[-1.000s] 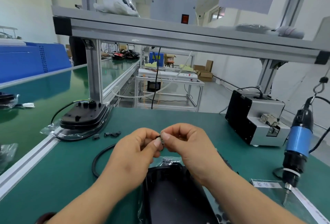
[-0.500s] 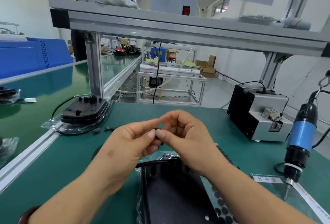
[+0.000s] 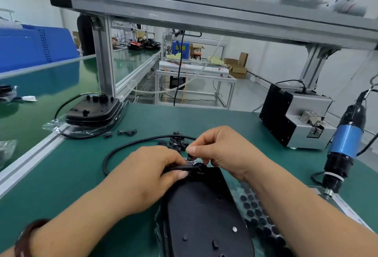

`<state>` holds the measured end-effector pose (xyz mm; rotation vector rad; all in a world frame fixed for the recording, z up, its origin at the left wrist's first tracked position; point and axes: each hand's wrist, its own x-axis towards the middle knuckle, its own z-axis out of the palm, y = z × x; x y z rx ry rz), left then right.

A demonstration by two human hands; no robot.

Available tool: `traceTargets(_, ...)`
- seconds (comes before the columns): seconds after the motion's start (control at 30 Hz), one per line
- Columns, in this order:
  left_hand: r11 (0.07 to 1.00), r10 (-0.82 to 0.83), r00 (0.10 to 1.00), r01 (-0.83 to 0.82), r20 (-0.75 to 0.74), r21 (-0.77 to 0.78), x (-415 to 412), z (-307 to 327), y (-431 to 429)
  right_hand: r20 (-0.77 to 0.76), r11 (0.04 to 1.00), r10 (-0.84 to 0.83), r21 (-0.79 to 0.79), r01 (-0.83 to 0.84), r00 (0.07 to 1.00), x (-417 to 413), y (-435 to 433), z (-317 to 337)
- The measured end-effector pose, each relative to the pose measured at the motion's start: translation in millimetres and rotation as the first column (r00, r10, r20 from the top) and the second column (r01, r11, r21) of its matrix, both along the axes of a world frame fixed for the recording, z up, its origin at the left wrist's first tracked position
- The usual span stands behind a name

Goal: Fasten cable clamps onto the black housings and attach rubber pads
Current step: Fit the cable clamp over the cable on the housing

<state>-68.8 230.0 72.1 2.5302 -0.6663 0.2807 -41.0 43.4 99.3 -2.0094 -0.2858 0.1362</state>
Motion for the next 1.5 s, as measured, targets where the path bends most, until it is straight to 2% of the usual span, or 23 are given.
traceTargets(0.2,0.997,-0.018,0.999,0.015,-0.039,-0.08,2.1,0.1,5.2,-0.086,0.996,0.06,0.071,-0.054,0.994,1.5,-0.4,-0.6)
traceTargets(0.5,0.996,0.007,1.0,-0.008,-0.007,-0.091,5.0,-3.5,5.8,-0.038,0.995,0.032,0.094,-0.029,0.999,2.2,2.8,-5.8)
traceTargets(0.9,0.995,-0.013,0.999,0.017,0.039,-0.102,3.8,-5.5,6.8,-0.055,0.977,0.171,0.14,-0.162,0.984,2.2,-4.4,-0.5)
traceTargets(1.07,0.996,-0.007,0.996,0.015,0.092,-0.084,1.9,-5.5,5.5,0.098,0.986,0.164,-0.046,-0.16,0.981,0.1,-4.5,2.2)
traceTargets(1.33,0.998,-0.013,0.985,0.024,0.172,-0.061,-0.6,-5.2,4.7,0.113,0.958,0.267,-0.141,-0.25,0.957,0.7,-11.0,12.2)
traceTargets(1.5,0.999,-0.02,0.972,0.029,0.235,-0.034,-2.7,-6.0,3.8,0.122,0.963,0.234,-0.163,-0.213,0.965,3.5,-7.5,5.9)
